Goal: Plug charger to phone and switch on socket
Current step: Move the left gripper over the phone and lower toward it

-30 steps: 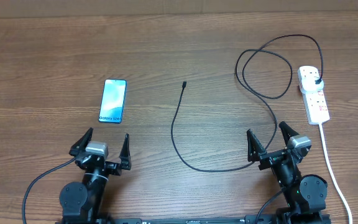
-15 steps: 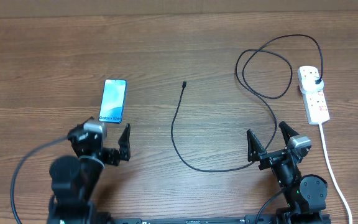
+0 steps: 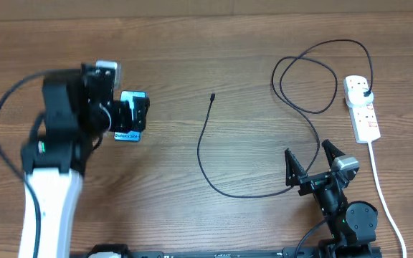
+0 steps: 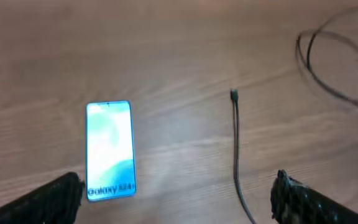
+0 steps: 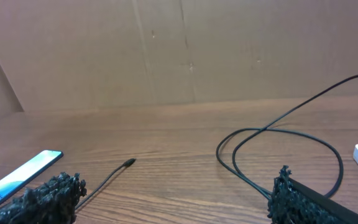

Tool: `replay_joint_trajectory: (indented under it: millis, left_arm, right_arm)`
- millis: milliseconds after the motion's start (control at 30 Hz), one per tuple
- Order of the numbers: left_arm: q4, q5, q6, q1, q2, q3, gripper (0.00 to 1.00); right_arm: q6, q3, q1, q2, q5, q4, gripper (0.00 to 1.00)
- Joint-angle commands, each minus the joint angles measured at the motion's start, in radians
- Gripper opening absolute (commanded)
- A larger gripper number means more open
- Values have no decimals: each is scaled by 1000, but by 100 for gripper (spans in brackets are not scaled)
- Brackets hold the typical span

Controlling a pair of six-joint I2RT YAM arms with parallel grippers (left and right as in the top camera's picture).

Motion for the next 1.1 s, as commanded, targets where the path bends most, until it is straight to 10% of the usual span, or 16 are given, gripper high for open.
replay_joint_trajectory:
  millis: [0,233,1067]
  left_arm:
    - [-141,37,44,6,214,240,100]
    - [-354,35,99,6,463,464,99]
    - [-385,-129,163,5,872,465,100]
  right_arm:
    - [2,-11,0,-8,1,4,100]
    - [2,-11,0,-8,1,5,100]
    - [2,-11,0,-8,1,4,100]
